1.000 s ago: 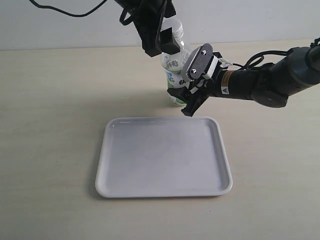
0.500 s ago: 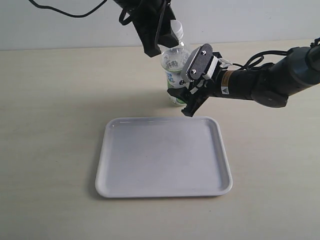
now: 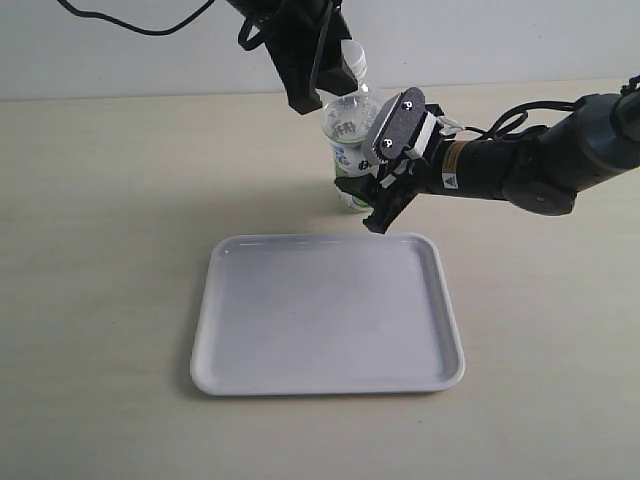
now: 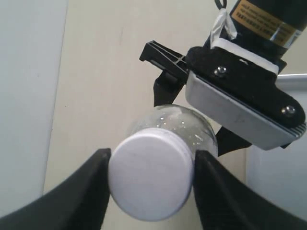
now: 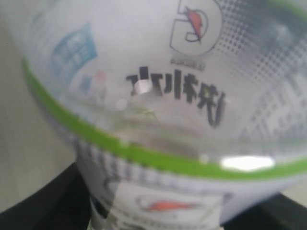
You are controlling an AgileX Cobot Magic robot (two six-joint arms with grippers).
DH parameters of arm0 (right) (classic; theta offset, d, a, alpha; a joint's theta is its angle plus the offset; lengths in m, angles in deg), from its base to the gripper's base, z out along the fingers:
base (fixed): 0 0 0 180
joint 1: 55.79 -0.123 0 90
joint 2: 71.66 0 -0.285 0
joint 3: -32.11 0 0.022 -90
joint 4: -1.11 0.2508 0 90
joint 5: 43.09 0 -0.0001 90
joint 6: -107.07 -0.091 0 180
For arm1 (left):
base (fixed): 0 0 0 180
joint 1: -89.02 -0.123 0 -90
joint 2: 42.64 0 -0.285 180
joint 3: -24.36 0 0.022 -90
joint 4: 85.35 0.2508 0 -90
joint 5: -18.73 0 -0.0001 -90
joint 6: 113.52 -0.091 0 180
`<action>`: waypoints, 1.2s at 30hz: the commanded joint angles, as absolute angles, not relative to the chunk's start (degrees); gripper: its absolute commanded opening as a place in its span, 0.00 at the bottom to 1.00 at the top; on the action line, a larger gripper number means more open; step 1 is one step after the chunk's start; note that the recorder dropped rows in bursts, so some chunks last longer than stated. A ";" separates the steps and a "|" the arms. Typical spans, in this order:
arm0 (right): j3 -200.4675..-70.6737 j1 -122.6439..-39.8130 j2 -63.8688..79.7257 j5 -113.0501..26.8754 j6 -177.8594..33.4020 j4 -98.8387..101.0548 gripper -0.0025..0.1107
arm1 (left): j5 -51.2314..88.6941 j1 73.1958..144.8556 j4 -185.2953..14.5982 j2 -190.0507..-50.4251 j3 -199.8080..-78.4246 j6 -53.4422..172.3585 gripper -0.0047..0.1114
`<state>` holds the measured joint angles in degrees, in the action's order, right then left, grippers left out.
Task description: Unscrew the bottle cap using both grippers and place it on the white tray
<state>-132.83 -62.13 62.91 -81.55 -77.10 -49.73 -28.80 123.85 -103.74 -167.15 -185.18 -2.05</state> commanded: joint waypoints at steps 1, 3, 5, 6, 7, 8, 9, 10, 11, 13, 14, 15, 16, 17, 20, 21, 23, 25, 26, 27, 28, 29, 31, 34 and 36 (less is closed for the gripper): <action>-131.80 -61.84 64.89 -69.47 -76.04 -52.41 0.02 | -29.09 123.94 -104.43 -166.35 -185.04 -2.01 0.04; -131.80 -61.84 64.89 -69.47 -76.04 -52.41 0.02 | -29.09 123.94 -104.43 -166.35 -185.04 -2.01 0.04; -131.80 -61.84 64.89 -69.47 -76.04 -52.41 0.02 | -29.09 123.94 -104.52 -166.35 -185.04 -2.01 0.04; -131.80 -61.84 64.89 -69.47 -76.04 -52.41 0.02 | -29.09 123.94 -104.52 -166.35 -185.04 -2.01 0.04; -131.80 -61.84 64.89 -69.47 -76.04 -52.41 0.02 | -29.09 123.94 -104.59 -166.35 -185.04 -2.01 0.04; -131.80 -61.84 64.89 -69.47 -76.04 -52.41 0.02 | -29.20 123.94 -104.57 -166.35 -185.04 -2.01 0.04; -131.80 -61.84 64.89 -69.47 -76.04 -52.41 0.02 | -29.20 123.94 -104.57 -166.35 -185.04 -2.01 0.04; -131.80 -61.84 64.89 -69.47 -76.04 -52.41 0.02 | -29.20 123.94 -104.57 -166.35 -185.04 -2.01 0.04; -131.80 -61.84 64.89 -69.47 -76.04 -52.41 0.02 | -29.20 123.94 -104.57 -166.35 -185.04 -2.01 0.04; -131.80 -61.84 64.89 -69.47 -76.04 -52.41 0.02 | -29.20 123.94 -104.57 -166.35 -185.04 -2.01 0.04; -131.80 -61.84 64.89 -69.47 -76.04 -52.41 0.02 | -29.20 123.94 -104.57 -166.35 -185.04 -2.01 0.04; -131.80 -61.84 64.89 -69.47 -76.04 -52.41 0.02 | -29.20 123.94 -104.57 -166.35 -185.04 -2.01 0.04; -131.80 -61.84 64.89 -69.47 -76.04 -52.41 0.02 | -29.20 123.94 -104.57 -166.35 -185.04 -2.01 0.04; -131.80 -61.84 64.89 -69.47 -76.04 -52.41 0.02 | -29.20 123.94 -104.57 -166.35 -185.04 -2.01 0.04; -131.80 -61.84 64.89 -69.47 -76.04 -52.41 0.02 | -30.06 123.94 -104.85 -166.35 -185.04 -2.01 0.04; -131.80 -61.84 64.89 -69.47 -76.04 -52.41 0.02 | -31.09 123.94 -105.38 -166.35 -185.04 -2.01 0.04; -131.80 -61.84 64.89 -69.47 -76.04 -52.41 0.02 | -31.24 123.94 -105.64 -166.35 -185.04 -2.01 0.04; -131.80 -61.84 64.89 -69.47 -76.04 -52.41 0.02 | -31.46 123.94 -105.65 -166.35 -185.04 -2.01 0.04; -131.80 -61.84 64.89 -69.47 -76.04 -52.41 0.02 | -31.46 123.94 -105.65 -166.35 -185.04 -2.01 0.04; -131.80 -61.84 64.89 -69.47 -76.04 -52.41 0.02 | -31.47 123.94 -105.48 -166.35 -185.04 -2.01 0.04; -131.80 -61.84 64.89 -69.47 -76.04 -52.41 0.02 | -31.47 123.94 -105.48 -166.35 -185.04 -2.01 0.04; -131.80 -61.84 64.89 -69.47 -76.04 -52.41 0.02 | -31.47 123.94 -105.48 -166.35 -185.04 -2.01 0.04; -131.80 -61.84 64.89 -69.47 -76.04 -52.41 0.02 | -31.11 123.94 -105.52 -166.35 -185.04 -2.01 0.04; -131.80 -61.84 64.89 -69.47 -76.04 -52.41 0.02 | -29.73 123.94 -105.52 -166.35 -185.04 -2.01 0.04; -131.80 -61.84 64.89 -69.47 -76.04 -52.41 0.02 | -29.75 123.94 -105.64 -166.35 -185.04 -2.01 0.04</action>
